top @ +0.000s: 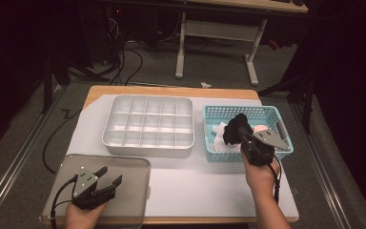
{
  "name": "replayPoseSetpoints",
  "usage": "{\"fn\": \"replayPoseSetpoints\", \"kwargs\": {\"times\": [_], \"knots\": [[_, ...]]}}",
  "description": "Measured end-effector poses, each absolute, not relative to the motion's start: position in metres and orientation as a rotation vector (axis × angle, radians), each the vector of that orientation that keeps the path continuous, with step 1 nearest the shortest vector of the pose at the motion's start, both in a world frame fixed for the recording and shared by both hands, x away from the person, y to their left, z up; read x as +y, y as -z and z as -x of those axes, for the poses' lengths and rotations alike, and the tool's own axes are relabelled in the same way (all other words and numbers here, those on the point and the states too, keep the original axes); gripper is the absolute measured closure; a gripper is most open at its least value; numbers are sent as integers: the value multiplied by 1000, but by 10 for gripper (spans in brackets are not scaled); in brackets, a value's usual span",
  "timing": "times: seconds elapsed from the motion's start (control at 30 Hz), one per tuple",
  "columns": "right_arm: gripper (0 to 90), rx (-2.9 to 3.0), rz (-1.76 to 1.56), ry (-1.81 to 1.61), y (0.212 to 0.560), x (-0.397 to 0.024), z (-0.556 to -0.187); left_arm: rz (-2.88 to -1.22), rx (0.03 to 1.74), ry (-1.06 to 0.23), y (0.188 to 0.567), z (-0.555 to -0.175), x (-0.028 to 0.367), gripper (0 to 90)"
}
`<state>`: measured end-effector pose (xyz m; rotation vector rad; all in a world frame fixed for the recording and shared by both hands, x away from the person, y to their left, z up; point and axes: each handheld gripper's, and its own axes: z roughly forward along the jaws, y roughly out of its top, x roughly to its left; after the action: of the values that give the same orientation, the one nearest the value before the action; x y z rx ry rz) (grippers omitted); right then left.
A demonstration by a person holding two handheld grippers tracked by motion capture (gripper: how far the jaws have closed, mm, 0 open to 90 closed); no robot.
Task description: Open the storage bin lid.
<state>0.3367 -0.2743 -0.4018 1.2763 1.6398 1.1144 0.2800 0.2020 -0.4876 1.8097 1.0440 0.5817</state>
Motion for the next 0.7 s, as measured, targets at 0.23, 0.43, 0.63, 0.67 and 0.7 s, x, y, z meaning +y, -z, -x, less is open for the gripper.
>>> {"fn": "replayPoseSetpoints", "kwargs": {"times": [0.23, 0.43, 0.63, 0.67, 0.7], "knots": [[876, 1543, -1210, -1164, 402, -270, -335, -1808, 1041, -583, 487, -280, 203, 371], [876, 1487, -1180, -1188, 402, -269, -331, -1807, 1040, -584, 487, -279, 203, 371], [876, 1488, -1170, -1200, 397, -269, -331, -1806, 1038, -586, 487, -279, 203, 372], [876, 1486, -1162, -1206, 394, -269, -330, -1806, 1037, -586, 487, -279, 203, 372], [876, 1488, -1158, -1207, 391, -269, -329, -1805, 1038, -586, 487, -279, 203, 372]]}}
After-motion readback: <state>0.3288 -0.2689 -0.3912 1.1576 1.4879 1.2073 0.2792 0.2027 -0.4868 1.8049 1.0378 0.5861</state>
